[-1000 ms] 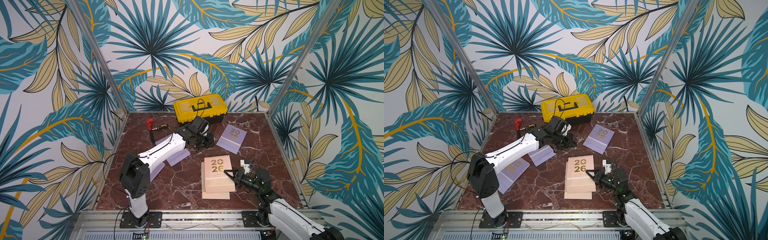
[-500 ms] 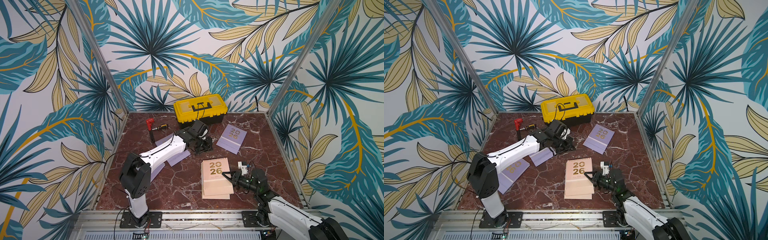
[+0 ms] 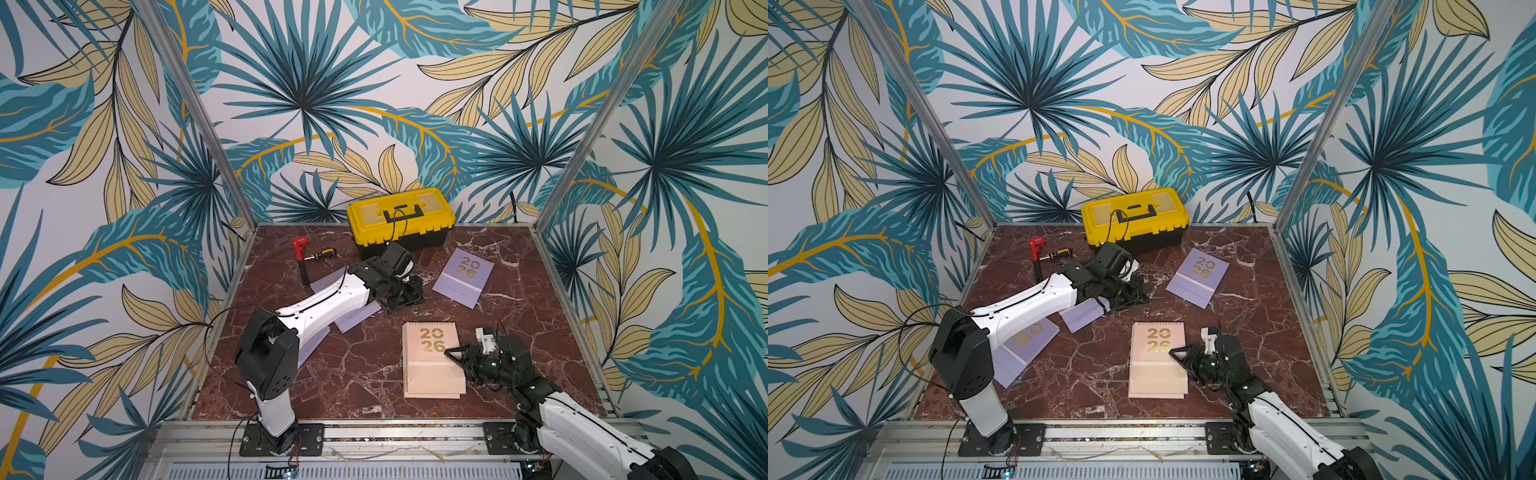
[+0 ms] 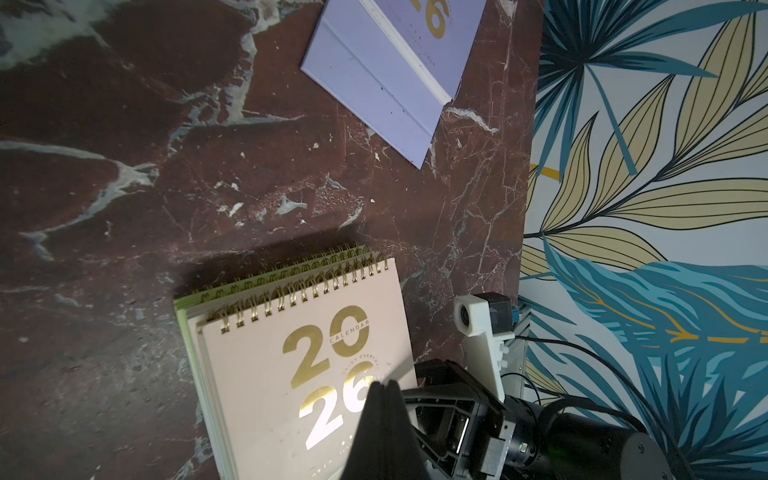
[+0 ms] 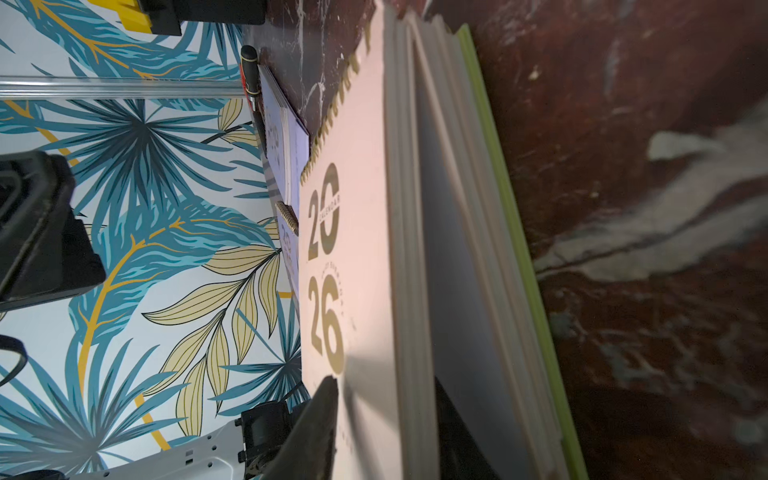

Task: Stack the calendars
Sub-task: Place the calendar at the calendar, then adjust the calendars at the center of the board.

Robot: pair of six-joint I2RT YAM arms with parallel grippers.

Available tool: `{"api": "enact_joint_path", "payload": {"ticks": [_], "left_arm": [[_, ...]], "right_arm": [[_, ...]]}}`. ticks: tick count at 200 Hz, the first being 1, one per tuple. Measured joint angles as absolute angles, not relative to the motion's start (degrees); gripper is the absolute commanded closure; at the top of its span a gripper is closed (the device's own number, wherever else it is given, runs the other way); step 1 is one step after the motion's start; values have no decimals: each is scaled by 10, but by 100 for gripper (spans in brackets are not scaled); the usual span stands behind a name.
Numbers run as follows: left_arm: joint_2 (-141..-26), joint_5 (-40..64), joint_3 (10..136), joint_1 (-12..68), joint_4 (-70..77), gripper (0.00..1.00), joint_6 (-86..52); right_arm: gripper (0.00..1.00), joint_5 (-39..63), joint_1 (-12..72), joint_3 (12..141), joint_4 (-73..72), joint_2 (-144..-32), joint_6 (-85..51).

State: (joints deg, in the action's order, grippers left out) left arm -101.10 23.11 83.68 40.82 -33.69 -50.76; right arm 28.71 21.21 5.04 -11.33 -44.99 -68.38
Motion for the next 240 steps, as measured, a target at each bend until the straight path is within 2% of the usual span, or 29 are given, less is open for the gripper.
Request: {"api": "enact_joint_path", "payload": {"ticks": [37, 58, 76, 128, 159, 201, 220, 240], "left_arm": [[-1011, 231, 831, 408, -336, 100, -507], [-1011, 231, 816, 406, -336, 100, -507], [-1011, 231, 799, 403, -337, 100, -506], [-1007, 230, 782, 393, -340, 99, -503], [-996, 220, 775, 393, -344, 94, -495], [-993, 189, 746, 393, -373, 97, -480], [-993, 177, 735, 396, -383, 100, -477], [-996, 164, 730, 403, -390, 100, -477]], "right_arm": [[54, 285, 212, 103, -24, -484, -633], [44, 276, 212, 136, 35, -494, -600], [40, 264, 212, 164, 89, -498, -573], [36, 234, 212, 207, 196, -511, -525], [36, 197, 212, 256, 270, -515, -491], [37, 131, 212, 346, 356, -545, -438], [41, 96, 212, 382, 393, -579, -410], [50, 63, 212, 409, 424, -624, -381]]}}
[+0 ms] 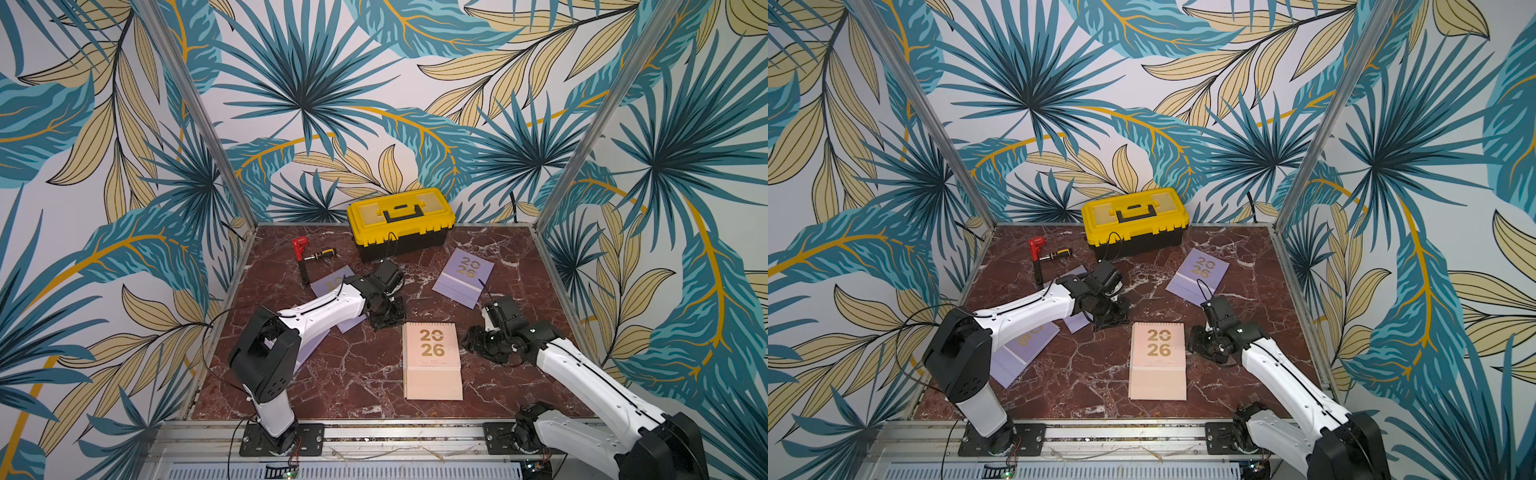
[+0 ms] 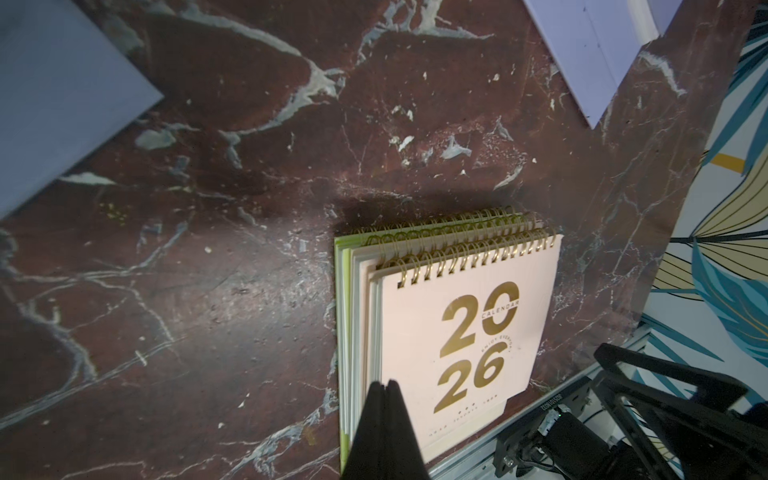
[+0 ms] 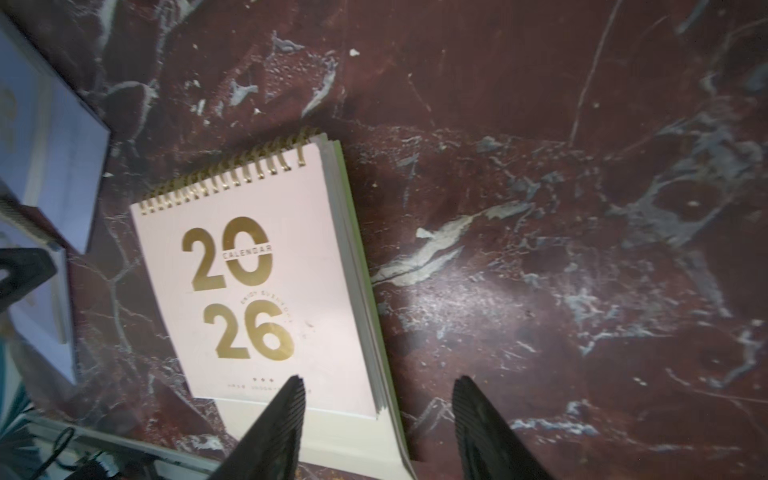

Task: Stack the calendars
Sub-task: Adjust the calendars at the center of the board.

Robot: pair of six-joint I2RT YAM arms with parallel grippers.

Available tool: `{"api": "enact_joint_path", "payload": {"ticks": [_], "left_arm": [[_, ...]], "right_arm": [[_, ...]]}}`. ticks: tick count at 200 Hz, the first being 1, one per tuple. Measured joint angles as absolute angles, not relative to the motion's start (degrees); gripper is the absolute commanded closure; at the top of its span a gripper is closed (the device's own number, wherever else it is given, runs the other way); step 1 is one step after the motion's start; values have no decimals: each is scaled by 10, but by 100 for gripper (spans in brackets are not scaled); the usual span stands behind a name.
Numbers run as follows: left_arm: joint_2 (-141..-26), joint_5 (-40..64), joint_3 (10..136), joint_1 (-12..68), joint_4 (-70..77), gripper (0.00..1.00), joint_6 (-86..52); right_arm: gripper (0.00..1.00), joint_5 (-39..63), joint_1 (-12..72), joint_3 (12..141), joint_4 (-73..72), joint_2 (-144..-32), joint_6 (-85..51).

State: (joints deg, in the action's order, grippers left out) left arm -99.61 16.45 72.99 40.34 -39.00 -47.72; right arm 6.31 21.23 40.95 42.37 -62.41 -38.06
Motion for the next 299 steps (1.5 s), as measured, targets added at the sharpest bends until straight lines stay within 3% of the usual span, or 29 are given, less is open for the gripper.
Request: {"api": "enact_joint_path", "payload": {"ticks": [79, 158, 299], "left_arm": [[-1033, 139, 714, 420, -413, 100, -469], [-1070, 147, 705, 426, -418, 100, -469], [-1097, 159, 711, 447, -409, 100, -469]], "right_arm": [[72, 21, 212, 435, 435, -738, -324], [96, 38, 212, 429, 383, -764, -319], [97, 43, 231, 412, 329, -828, -311]]}}
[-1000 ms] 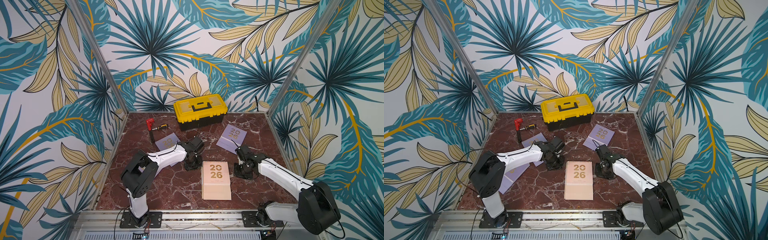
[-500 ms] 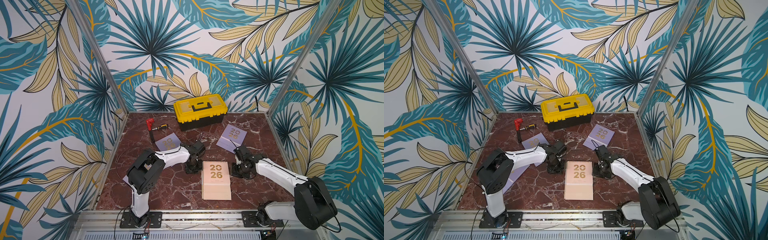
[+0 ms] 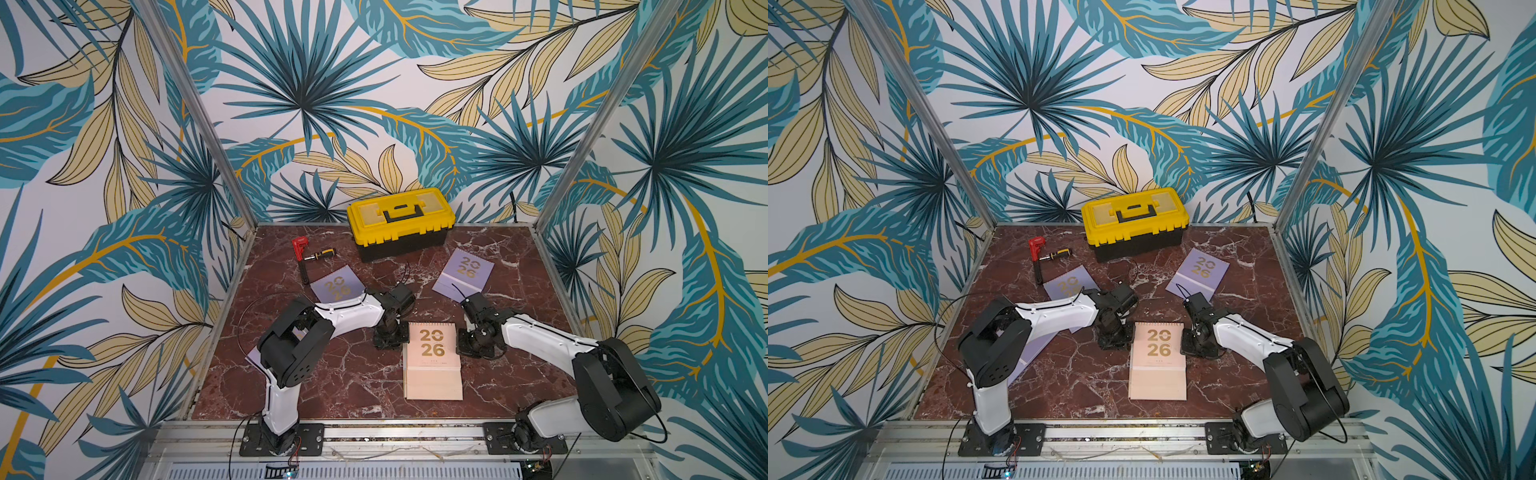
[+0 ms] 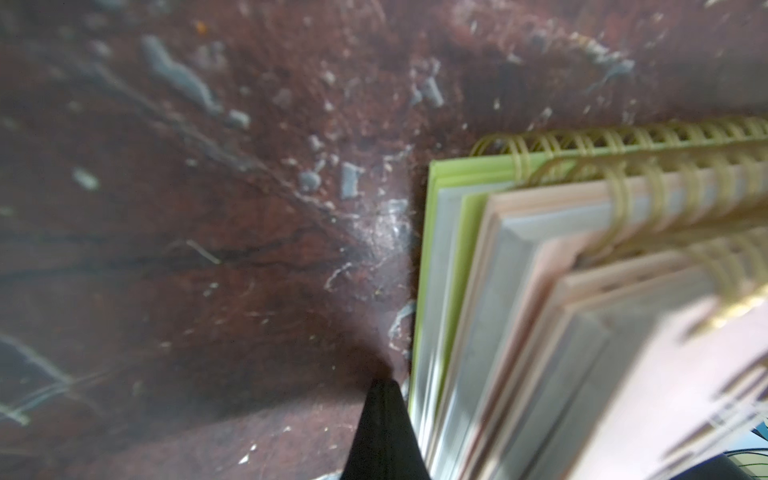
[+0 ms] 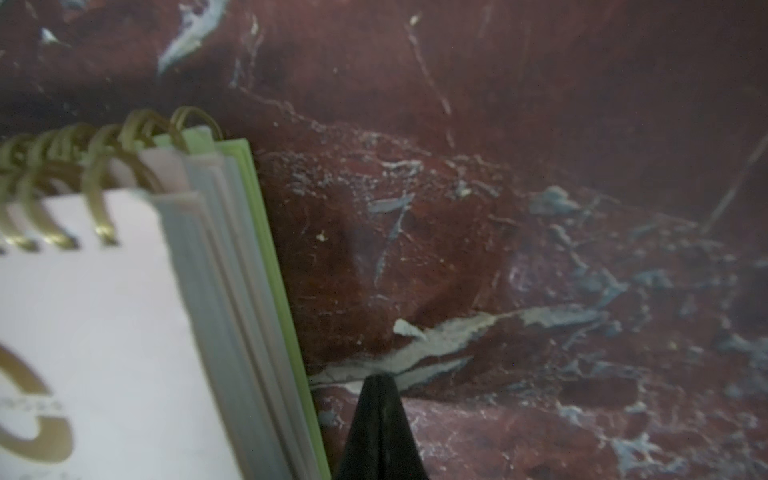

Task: Stack the calendars
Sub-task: Adjust the calendars at the center of the board.

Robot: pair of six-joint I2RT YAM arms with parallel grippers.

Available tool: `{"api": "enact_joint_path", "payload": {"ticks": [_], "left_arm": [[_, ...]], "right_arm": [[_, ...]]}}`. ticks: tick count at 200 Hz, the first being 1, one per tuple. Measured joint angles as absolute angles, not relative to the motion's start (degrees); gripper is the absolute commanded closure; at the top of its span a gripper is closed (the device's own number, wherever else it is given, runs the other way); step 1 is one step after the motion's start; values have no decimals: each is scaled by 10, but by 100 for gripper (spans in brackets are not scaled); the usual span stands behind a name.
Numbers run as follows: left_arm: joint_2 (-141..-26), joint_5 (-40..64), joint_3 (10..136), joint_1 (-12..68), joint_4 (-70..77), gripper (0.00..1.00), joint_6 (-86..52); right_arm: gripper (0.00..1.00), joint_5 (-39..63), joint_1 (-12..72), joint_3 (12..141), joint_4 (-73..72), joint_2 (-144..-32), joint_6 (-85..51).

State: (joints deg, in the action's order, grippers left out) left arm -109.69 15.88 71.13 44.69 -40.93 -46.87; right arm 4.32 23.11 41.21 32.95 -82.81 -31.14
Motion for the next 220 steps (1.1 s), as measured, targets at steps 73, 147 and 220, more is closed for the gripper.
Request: {"api": "enact_joint_path", "payload": {"ticks": [73, 147, 220], "left_arm": [[-1106, 159, 724, 453, -414, 100, -469], [-1108, 159, 727, 454, -416, 100, -469], [-1107, 153, 727, 457, -416, 100, -475]], "right_arm": [[97, 48, 241, 417, 320, -840, -295], [97, 52, 261, 432, 308, -858, -295], [97, 34, 265, 436, 318, -858, -295]]}}
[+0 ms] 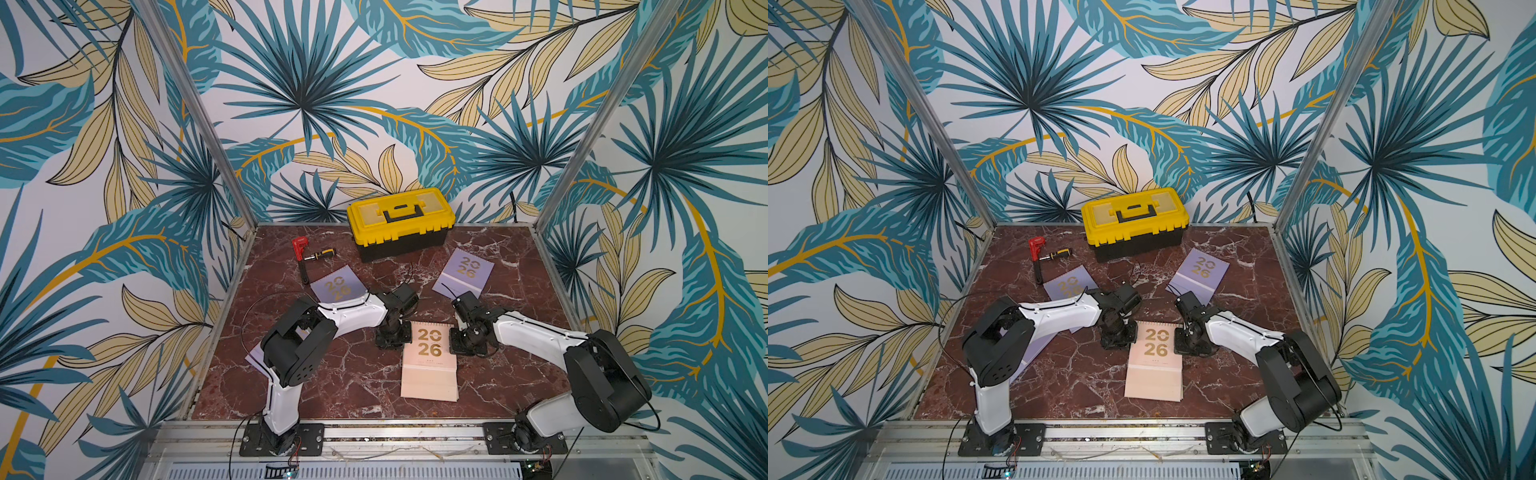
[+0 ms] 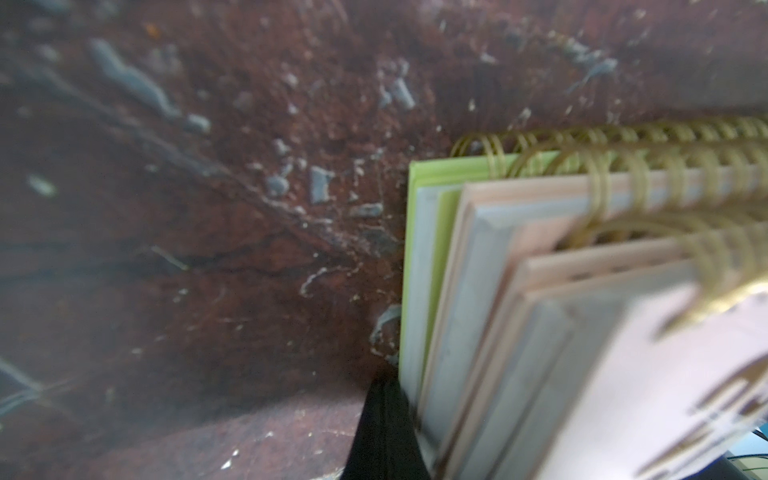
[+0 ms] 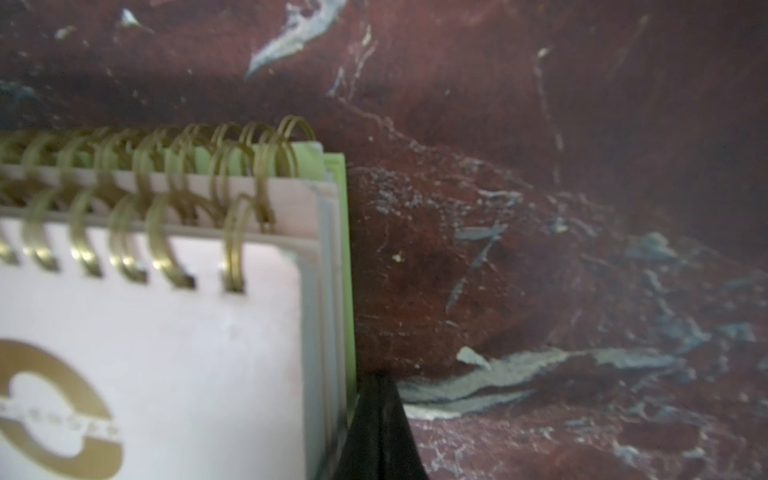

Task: Stack the calendars
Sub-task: Adjust the calendars at the center of the board.

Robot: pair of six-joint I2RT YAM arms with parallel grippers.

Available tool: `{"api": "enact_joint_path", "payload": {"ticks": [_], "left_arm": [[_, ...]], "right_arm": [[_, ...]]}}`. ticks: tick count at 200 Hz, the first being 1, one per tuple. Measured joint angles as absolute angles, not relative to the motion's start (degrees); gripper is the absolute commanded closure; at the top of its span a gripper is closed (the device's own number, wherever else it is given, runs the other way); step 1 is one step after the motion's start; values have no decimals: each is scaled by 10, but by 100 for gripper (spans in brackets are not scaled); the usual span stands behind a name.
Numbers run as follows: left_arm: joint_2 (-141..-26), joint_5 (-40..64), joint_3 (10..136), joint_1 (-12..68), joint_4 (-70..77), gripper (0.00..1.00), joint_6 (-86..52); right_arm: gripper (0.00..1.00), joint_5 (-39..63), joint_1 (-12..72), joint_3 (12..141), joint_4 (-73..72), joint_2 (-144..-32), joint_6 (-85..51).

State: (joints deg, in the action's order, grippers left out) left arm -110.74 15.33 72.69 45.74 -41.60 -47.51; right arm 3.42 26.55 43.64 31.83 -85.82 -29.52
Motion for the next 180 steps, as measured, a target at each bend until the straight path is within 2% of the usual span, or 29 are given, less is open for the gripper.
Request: {"api": "enact_joint_path", "payload": {"ticks": [180], "left_arm": [[-1082, 146, 695, 488, -413, 100, -514]], "right_arm": [[97, 55, 241, 439, 306, -864, -314]]}}
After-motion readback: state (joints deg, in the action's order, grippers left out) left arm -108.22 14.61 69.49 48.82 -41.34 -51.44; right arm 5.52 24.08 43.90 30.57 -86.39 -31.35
